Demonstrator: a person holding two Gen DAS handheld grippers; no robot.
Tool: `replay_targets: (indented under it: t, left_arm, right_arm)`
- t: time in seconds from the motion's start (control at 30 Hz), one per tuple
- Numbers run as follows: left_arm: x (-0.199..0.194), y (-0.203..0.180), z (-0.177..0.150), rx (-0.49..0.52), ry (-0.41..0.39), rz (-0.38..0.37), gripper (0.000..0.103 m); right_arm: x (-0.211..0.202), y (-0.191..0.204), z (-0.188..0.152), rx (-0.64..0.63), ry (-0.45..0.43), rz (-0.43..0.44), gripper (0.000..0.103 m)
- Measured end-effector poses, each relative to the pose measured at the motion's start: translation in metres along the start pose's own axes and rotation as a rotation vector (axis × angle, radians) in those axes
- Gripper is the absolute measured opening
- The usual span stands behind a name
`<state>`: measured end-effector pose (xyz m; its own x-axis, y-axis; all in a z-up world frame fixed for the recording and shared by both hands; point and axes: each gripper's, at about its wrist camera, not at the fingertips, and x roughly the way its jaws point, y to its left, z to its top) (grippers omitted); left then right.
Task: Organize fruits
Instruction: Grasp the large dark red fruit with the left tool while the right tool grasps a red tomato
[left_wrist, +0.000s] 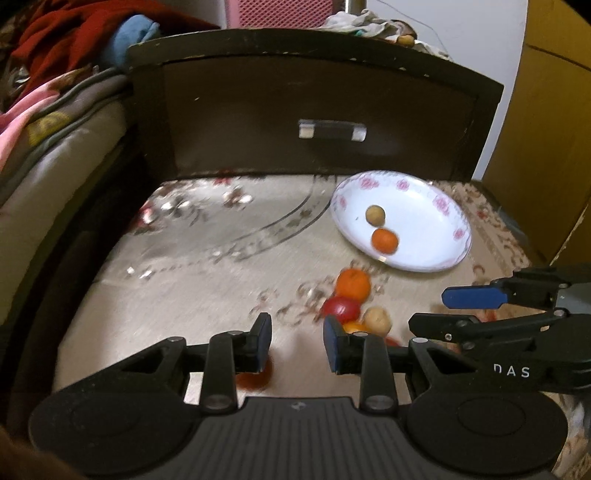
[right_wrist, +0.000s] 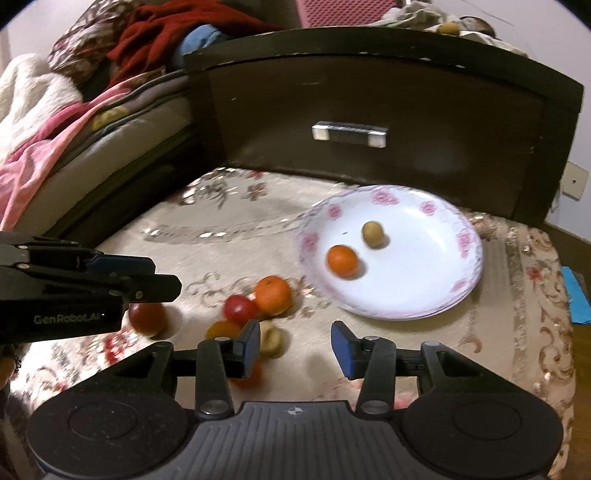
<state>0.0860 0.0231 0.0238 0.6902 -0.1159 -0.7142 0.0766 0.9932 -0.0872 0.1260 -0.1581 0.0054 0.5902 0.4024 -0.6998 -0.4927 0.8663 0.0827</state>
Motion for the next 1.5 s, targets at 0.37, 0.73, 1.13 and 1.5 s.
replay_targets:
  t: [0.37, 0.73, 1.13, 1.5]
  left_arm:
    - [0.002, 0.014, -0.018, 0.003, 0.057, 0.033, 0.039]
    - [0.016, 0.018, -0.021, 0.035, 0.058, 0.066, 0.055]
    - [0.042, 0.021, -0.022, 0.031, 0.092, 0.07, 0.056]
    - [0.053, 0.022, -0.026, 0.022, 0.135, 0.094, 0.051]
  right_arm:
    - [0.012, 0.021, -0.013, -0.047, 0.076, 0.046, 0.038]
    - [0.029, 0.02, -0.015, -0.05, 0.105, 0.061, 0.041]
    - [0.044, 0.022, -0.018, -0.068, 0.113, 0.054, 0.041]
    - [0.044, 0.024, -0.017, -0.087, 0.108, 0.051, 0.031]
